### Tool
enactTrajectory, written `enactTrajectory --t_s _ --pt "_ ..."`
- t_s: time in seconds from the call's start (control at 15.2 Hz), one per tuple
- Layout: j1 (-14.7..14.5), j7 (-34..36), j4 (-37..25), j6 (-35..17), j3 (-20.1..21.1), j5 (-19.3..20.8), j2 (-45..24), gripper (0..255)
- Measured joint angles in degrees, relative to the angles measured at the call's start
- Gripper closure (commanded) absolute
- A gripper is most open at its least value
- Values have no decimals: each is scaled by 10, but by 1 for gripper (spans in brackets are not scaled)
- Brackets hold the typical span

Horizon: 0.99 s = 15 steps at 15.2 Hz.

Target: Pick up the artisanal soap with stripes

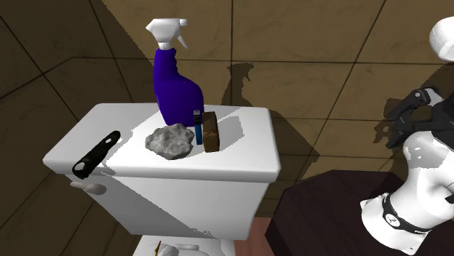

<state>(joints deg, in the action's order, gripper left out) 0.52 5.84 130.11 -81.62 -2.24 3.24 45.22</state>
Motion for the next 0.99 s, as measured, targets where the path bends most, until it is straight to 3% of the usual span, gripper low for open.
enactTrajectory --t_s 0.2,0.73,0.99 --pt "-5 -35 -10 -6 -18 16 -15 0" --pt "-37 -270 -74 -53 -124 94 -110 0" --pt "-57 -393 -129 -79 -174 113 -177 0"
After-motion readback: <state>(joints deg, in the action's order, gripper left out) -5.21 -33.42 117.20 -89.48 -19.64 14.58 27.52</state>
